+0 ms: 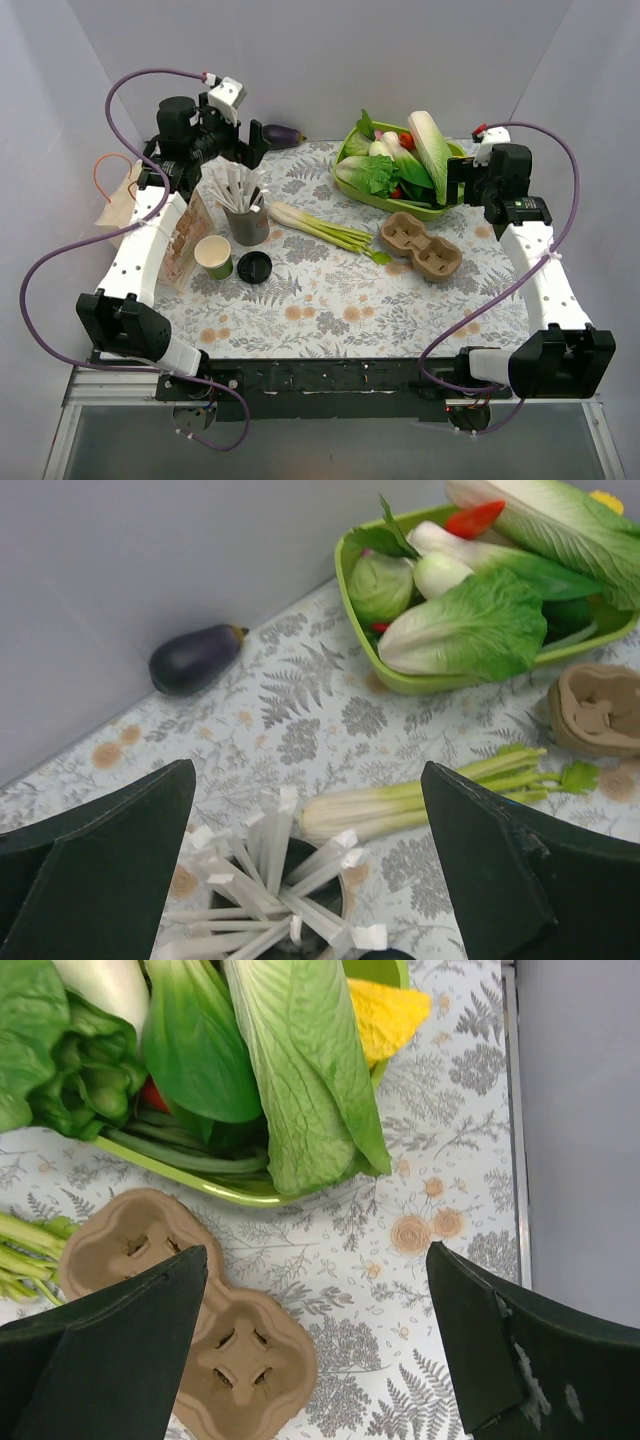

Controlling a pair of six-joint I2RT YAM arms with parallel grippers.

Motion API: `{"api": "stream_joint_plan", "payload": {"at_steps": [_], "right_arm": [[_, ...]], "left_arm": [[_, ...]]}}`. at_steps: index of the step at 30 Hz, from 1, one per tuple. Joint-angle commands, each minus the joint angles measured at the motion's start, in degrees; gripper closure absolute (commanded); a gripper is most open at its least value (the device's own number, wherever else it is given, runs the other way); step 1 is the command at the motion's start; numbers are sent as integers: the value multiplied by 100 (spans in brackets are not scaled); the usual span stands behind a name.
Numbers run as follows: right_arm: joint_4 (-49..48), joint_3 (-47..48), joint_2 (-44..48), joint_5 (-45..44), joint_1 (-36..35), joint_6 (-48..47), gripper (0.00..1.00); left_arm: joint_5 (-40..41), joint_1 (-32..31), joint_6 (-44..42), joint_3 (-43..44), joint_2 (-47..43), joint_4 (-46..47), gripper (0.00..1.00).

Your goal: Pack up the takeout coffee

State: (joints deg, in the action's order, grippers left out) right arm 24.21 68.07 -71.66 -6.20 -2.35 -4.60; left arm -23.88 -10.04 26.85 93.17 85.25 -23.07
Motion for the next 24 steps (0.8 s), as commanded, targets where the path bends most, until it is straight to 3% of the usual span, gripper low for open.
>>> {"api": "stream_joint_plan", "payload": {"at_steps": [1, 3, 5, 7, 11, 15, 19, 24], "right_arm": [[-259, 549, 64, 765, -2, -503, 2], [-162, 724, 73, 1241, -2, -760, 2], [188, 856, 82, 2312, -20, -1489, 2], [548, 1032, 82, 3085, -72, -1894, 3], [1129, 1305, -23, 3204, -756, -2569, 14], [1350, 1209, 64, 3072, -1197, -2783, 20], [1455, 962, 100, 3054, -1514, -2871, 23], [1631, 892, -41, 3028, -1742, -3020, 29]], "left_arm": [[-477, -15, -285, -342, -404, -549, 2], [-819, -33, -636, -509, -536, -968, 2], [-1143, -50, -1300, -449, -458, -1496, 3], [-1224, -68, -1638, -265, -300, -2568, 6], [-1470, -68, -2052, -175, -219, -3702, 9], [-1480, -77, -2149, -456, -631, -4029, 12], [-884, -200, -2193, -992, -948, -4074, 21], [-241, -261, -2456, -1020, -897, -4661, 29]]}}
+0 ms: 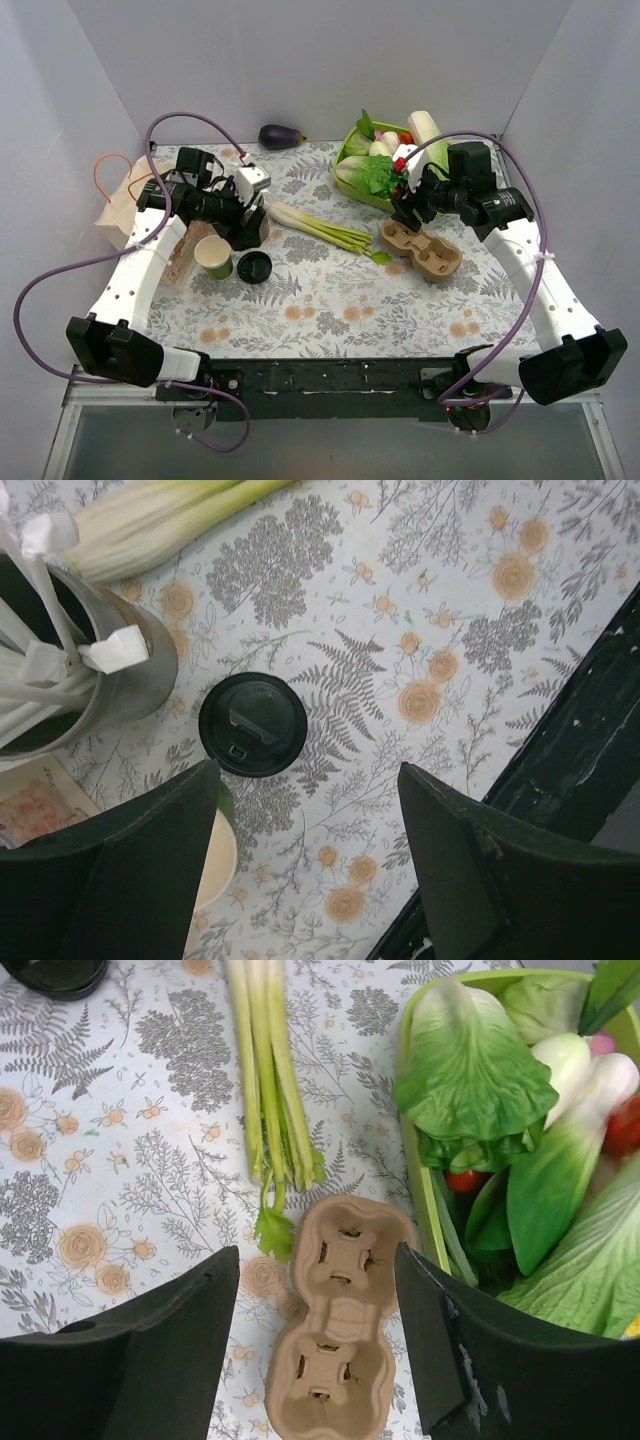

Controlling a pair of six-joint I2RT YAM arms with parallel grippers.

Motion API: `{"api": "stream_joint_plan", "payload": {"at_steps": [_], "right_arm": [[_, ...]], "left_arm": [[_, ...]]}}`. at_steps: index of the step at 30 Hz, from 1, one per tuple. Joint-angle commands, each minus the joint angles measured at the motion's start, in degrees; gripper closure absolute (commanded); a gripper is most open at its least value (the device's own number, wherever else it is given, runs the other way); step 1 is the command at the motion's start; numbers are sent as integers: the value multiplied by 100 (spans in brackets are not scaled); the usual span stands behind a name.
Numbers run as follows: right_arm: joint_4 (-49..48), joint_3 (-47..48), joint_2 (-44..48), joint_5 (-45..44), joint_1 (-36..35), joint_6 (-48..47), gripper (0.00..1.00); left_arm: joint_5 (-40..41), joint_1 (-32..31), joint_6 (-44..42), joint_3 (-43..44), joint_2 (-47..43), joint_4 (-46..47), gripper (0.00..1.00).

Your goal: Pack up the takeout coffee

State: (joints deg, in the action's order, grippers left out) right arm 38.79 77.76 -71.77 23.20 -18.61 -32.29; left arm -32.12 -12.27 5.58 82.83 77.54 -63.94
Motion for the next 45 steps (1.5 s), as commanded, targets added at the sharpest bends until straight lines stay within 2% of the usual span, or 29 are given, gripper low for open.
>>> {"api": "stream_joint_plan", "payload": {"at_steps": [1, 4, 5, 9, 18, 28, 35, 36, 42, 45], "right_arm": [[199, -76, -39, 53, -116, -338, 29], [287, -68, -118, -8, -116, -418, 30], [305, -68, -144, 0, -116, -418, 30], [296, -103, -232, 79, -117, -374, 30], [305, -68, -364, 88, -160, -383, 30], [296, -173, -382, 88, -195, -321, 30], [208, -226, -373, 0, -196, -295, 30], [208, -235, -373, 0, -187, -295, 31], [129, -322, -320, -17, -187, -234, 31], [138, -331, -294, -26, -195, -225, 31]], "left_arm": [[767, -38, -347, 32, -116, -689, 30], [1671, -38, -225, -38, -99, -866, 31], [2196, -38, -7, -73, -90, -813, 34], [2587, -38, 328, -65, 138, -1041, 34], [2842, -56, 759, -837, 446, -602, 38], [3080, -56, 892, -1066, 824, -119, 44], [3045, -56, 865, -1067, 947, -136, 62], [3054, -56, 857, -1067, 947, -153, 67], [3142, -74, 769, -1268, 904, -75, 69], [3309, -109, 751, -1357, 886, 22, 73]]}}
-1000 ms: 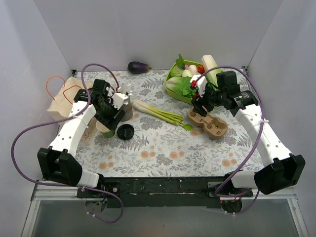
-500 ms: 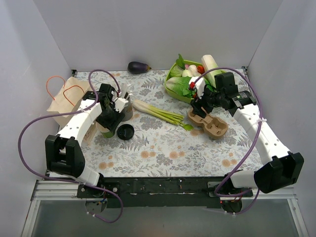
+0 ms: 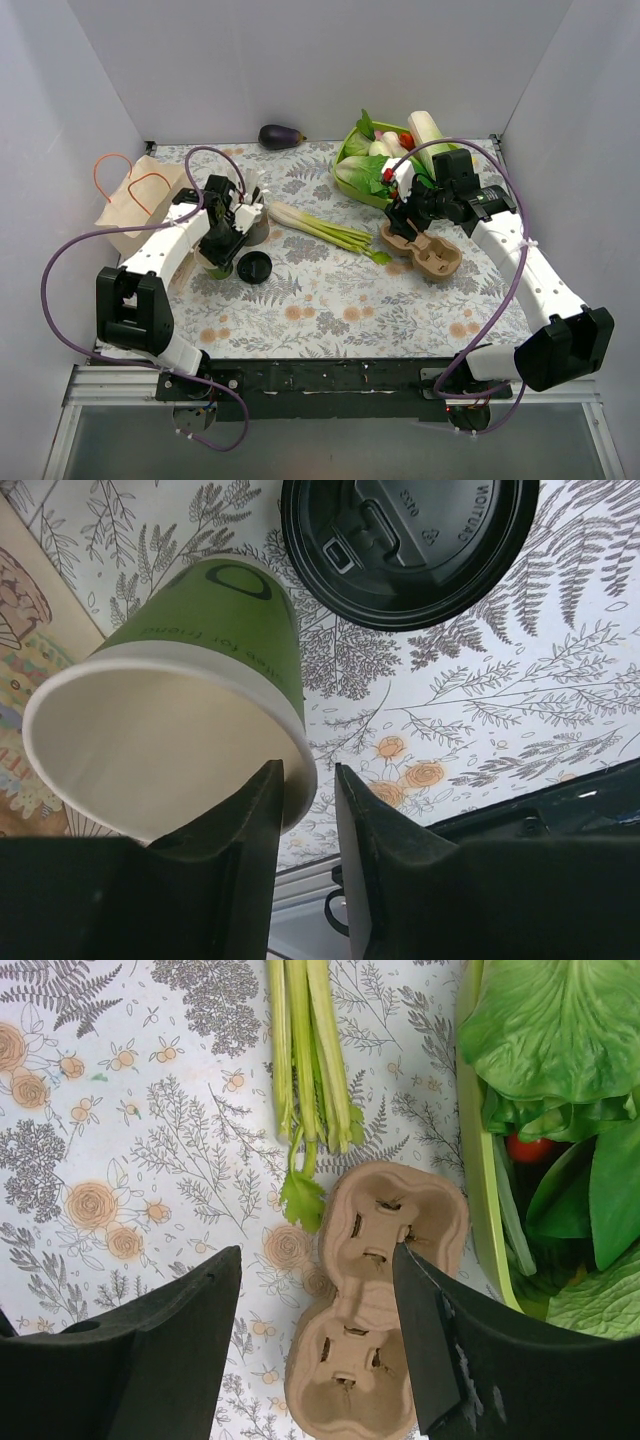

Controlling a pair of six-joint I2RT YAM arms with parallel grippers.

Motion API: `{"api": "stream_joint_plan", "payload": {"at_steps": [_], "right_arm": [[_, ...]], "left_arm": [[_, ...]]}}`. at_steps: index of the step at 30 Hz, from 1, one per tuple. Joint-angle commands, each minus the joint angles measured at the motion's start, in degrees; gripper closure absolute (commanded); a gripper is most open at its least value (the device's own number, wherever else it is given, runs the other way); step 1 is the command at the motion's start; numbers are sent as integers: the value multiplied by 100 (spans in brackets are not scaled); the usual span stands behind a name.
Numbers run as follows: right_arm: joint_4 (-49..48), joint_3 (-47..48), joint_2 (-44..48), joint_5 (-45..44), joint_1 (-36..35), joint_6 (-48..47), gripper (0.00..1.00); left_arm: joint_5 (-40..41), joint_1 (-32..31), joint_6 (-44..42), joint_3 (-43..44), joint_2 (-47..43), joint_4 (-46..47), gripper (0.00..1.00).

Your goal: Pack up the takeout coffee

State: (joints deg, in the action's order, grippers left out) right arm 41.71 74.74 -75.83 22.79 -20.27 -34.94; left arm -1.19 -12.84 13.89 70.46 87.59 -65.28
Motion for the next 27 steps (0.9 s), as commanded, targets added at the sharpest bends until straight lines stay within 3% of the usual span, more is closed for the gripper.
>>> {"api": "stream_joint_plan", "payload": {"at_steps": [1, 6, 10, 17, 23, 27], "right_arm": [[-163, -21, 113, 7, -29, 40, 31], [-172, -39, 139, 6, -29, 49, 31], [-137, -12, 148, -20, -38, 66, 31], [-224, 23, 87, -239, -29, 364, 33], [-374, 506, -142, -459, 76, 954, 34], [-497, 647, -213, -696, 251, 1182, 35]], "left_arm": [[259, -61, -62, -129, -137, 182, 77], [400, -104, 17, -76, -260, 59, 100], [357, -148, 9, 231, -549, -572, 100], [-1084, -605, 96, 715, -1191, -1383, 100], [-1331, -1913, 79, 899, -1025, -1374, 100], [-1340, -2591, 123, 1303, -411, -1295, 100]]}}
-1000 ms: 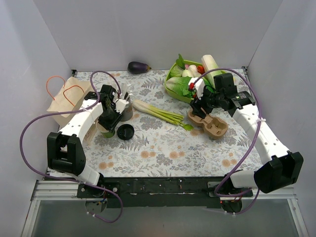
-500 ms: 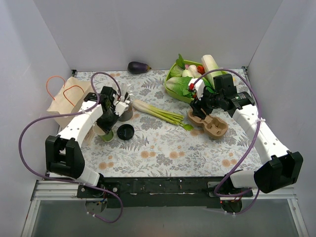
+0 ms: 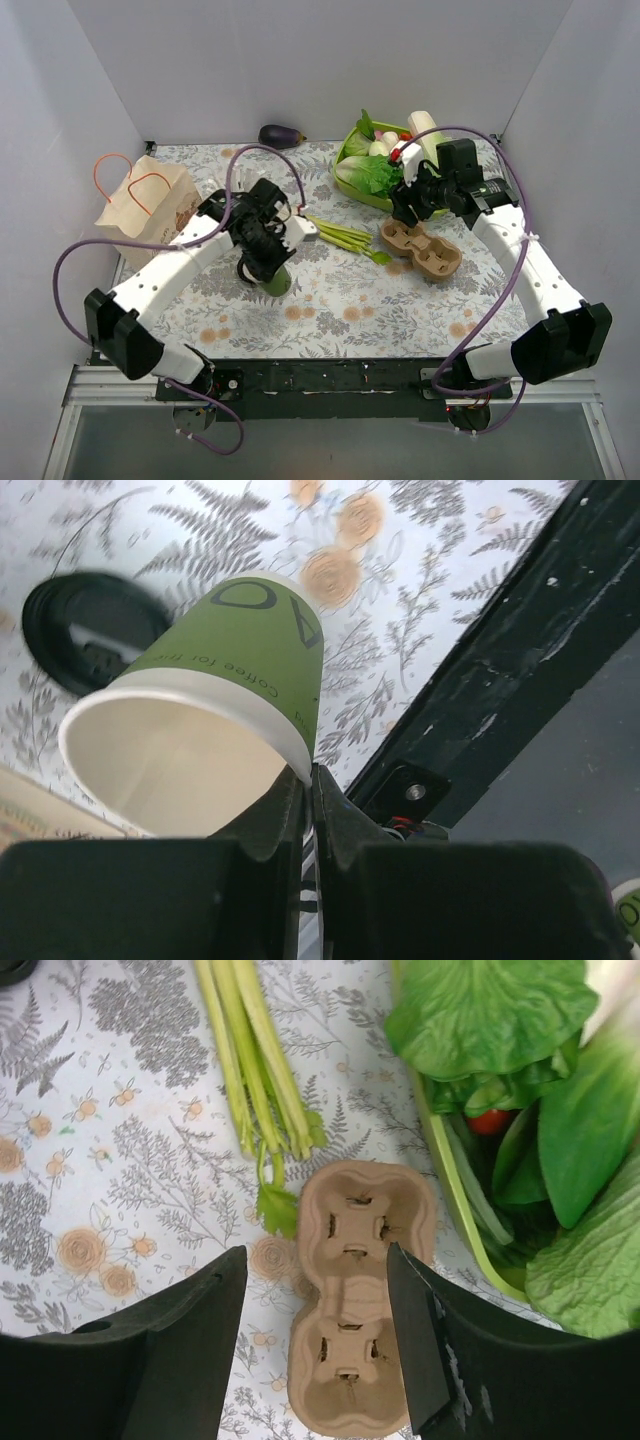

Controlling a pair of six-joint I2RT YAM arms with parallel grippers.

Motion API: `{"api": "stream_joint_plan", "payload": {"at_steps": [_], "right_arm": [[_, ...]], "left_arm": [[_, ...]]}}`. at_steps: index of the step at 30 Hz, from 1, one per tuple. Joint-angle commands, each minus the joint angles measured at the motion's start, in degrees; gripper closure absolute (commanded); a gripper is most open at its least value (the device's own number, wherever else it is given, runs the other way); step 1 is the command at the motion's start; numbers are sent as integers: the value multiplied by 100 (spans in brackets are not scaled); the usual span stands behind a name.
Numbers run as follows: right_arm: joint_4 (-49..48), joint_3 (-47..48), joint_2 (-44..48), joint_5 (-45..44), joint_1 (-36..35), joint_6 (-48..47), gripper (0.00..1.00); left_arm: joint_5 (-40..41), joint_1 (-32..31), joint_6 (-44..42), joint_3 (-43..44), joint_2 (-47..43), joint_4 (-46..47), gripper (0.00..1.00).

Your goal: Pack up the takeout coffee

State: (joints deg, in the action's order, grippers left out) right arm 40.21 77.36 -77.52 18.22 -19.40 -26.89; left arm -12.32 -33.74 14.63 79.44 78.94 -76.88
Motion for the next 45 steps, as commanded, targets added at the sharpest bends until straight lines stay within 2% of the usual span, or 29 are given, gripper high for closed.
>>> {"api": "stream_joint_plan", "payload": {"at_steps": [1, 4, 12, 18, 32, 36, 38, 41, 43, 45], "right_arm": [[-364, 420, -62, -257, 304, 569, 35], [-399, 525, -71, -222, 637, 843, 35], [-338, 526, -36, -90, 1131, 1011, 35], [-364, 385, 44, -29, 1149, 1107, 35], [-435, 148, 114, 41, 1140, 1046, 34], [-417, 69, 140, 94, 1149, 1020, 34], [-435, 33, 149, 86, 1149, 993, 34], [-417, 24, 140, 103, 1140, 976, 34], [-382, 68, 140, 129, 1149, 905, 33], [-294, 138, 184, 305, 1149, 792, 33]], "left_arm": [[-132, -720, 57, 554, 578, -12, 100], [62, -1064, 5, 756, 1026, 321, 100], [660, -1249, -268, 1380, 2195, 771, 100], [590, -1442, -259, 1434, 2328, 1096, 100], [441, -1759, -198, 1539, 2583, 595, 100], [274, -1777, -206, 1513, 2601, 551, 86], [230, -1786, -224, 1513, 2583, 569, 84], [212, -1786, -259, 1688, 2565, 534, 67], [46, -1777, -504, 2073, 2653, 166, 49], [-120, -1733, -863, 2713, 2662, -167, 44]]}}
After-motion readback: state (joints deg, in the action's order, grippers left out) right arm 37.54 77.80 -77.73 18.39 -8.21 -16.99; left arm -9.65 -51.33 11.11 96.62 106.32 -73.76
